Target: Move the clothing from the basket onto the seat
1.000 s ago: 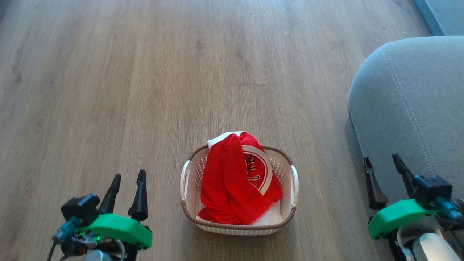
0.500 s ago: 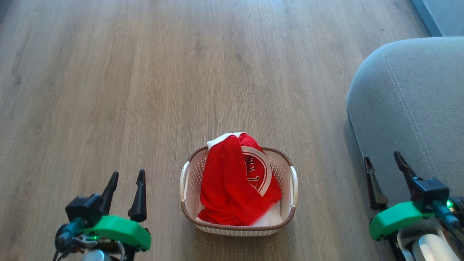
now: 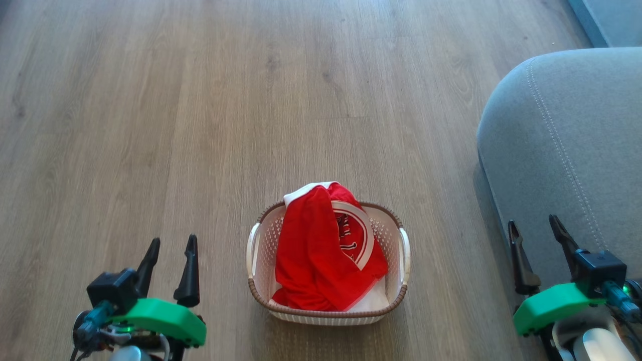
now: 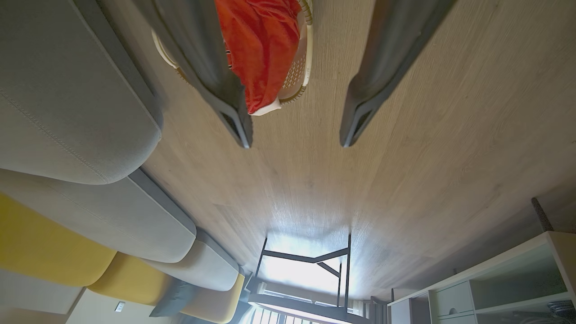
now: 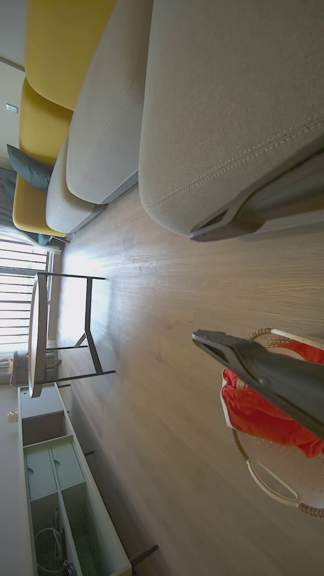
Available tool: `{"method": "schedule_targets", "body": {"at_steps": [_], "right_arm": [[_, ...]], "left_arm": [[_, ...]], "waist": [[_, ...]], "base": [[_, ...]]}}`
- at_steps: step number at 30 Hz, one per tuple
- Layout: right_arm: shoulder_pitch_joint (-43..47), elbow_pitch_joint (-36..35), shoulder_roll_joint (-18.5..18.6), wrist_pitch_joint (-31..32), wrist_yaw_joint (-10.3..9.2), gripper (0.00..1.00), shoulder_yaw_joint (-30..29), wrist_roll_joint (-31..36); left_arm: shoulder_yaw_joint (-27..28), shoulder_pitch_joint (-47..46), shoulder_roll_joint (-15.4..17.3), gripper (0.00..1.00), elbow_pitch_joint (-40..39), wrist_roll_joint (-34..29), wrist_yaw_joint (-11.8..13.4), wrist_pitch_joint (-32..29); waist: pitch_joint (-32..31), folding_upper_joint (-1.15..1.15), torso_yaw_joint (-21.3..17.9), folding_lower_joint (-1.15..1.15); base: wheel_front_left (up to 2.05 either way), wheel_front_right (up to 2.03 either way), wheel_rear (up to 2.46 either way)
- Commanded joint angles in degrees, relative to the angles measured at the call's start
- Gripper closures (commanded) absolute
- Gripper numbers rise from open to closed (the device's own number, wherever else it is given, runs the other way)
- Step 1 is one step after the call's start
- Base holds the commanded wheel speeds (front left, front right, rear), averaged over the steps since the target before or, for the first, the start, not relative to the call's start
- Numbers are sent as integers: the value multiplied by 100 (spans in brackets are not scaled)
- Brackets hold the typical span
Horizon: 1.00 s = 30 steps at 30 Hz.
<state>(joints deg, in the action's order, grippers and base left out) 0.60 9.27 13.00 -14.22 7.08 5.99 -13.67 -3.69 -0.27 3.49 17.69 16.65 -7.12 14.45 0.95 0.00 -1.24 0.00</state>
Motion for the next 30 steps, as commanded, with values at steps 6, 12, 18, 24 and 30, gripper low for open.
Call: {"method": "schedule_targets", "body": {"at_steps": [6, 12, 18, 24, 30], "right_arm": [[-99, -171, 57, -78, 41, 0, 58, -53], [-206, -257, 21, -78, 41, 0, 27, -33], [-411, -354, -83, -78, 41, 0, -76, 37], [-742, -455, -209, -78, 41, 0, -128, 119], [-1119, -548, -313, -78, 41, 0, -90, 167]], "left_arm": [[206, -334, 88, 0, -153, -51, -36, 55], [201, -420, 109, 0, -209, -50, -36, 55], [146, -657, 112, 0, -274, -68, -36, 55], [7, -1061, 108, 0, -306, -89, -36, 55], [-176, -1538, 113, 0, -294, -123, -36, 55]], "waist": [[30, 0, 4, 0], [279, 0, -5, 0], [782, 0, -25, 0], [1432, 0, -104, 0], [2024, 0, -219, 0]], "base": [[0, 0, 0], [0, 0, 0], [0, 0, 0], [0, 0, 0], [0, 0, 0]]}}
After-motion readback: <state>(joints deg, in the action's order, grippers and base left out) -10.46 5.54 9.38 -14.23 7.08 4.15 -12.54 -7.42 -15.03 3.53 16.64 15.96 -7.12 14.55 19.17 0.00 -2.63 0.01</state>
